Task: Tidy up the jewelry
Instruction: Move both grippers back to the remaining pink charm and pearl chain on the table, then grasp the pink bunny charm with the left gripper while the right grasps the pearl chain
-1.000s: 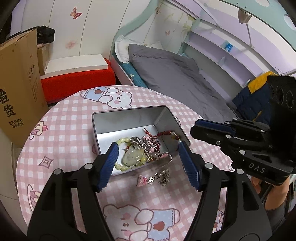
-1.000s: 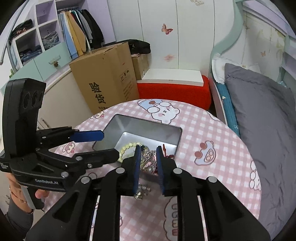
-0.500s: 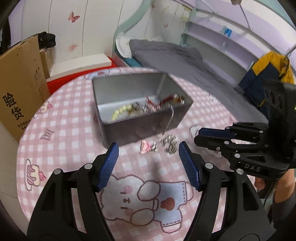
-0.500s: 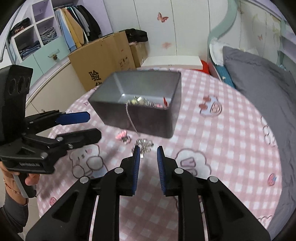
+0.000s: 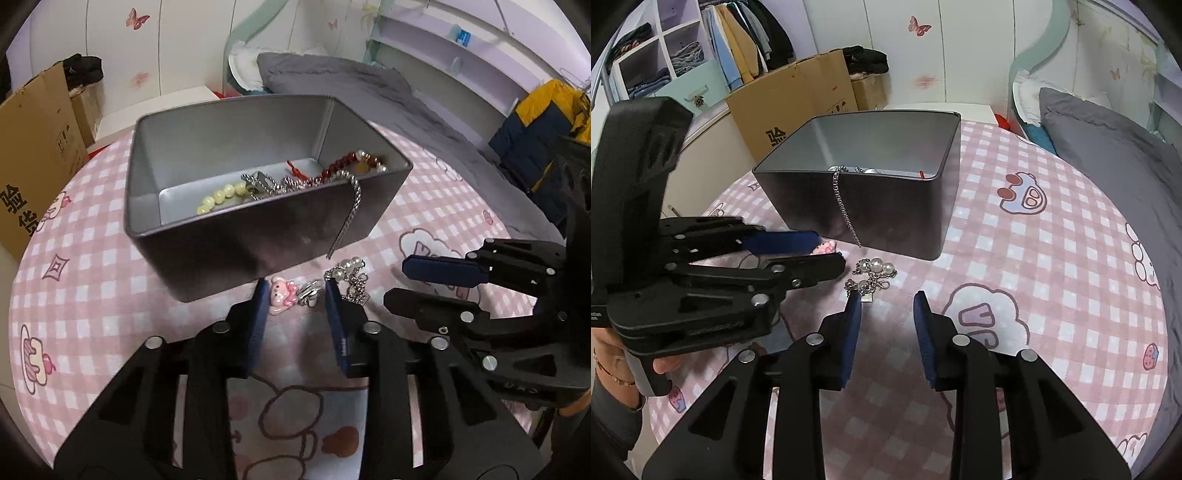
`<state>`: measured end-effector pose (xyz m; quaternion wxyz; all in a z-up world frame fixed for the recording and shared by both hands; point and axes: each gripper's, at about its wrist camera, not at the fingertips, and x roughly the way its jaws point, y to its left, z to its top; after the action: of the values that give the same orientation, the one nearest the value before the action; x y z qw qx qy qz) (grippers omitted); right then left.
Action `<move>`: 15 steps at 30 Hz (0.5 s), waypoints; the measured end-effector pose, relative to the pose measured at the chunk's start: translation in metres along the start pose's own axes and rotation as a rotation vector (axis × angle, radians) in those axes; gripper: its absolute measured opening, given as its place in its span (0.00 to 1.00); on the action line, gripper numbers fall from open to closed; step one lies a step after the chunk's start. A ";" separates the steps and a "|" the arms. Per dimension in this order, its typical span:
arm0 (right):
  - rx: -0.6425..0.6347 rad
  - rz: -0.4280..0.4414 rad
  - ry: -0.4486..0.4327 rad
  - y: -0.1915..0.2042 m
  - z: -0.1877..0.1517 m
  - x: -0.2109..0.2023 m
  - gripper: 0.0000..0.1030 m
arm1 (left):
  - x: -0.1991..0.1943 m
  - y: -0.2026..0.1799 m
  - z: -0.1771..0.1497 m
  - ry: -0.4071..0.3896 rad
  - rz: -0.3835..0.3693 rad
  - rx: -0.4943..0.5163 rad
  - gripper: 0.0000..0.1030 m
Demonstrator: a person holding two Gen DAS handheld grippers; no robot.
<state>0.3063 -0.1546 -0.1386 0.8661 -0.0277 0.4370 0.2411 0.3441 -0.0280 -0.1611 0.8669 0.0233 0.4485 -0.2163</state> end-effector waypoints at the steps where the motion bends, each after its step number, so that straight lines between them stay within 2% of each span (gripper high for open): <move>1: -0.003 0.001 0.001 0.001 0.000 0.001 0.30 | 0.000 0.000 -0.001 -0.004 -0.002 0.003 0.27; 10: -0.032 -0.032 0.006 0.011 0.002 0.016 0.44 | -0.011 0.023 -0.004 -0.015 -0.125 -0.085 0.26; 15: -0.065 -0.075 0.002 0.019 0.008 0.026 0.46 | -0.023 0.026 -0.005 -0.032 -0.150 -0.098 0.26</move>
<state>0.3166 -0.1257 -0.1508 0.8728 -0.0722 0.4284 0.2224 0.3391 0.0044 -0.1503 0.8554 -0.0560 0.4452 -0.2588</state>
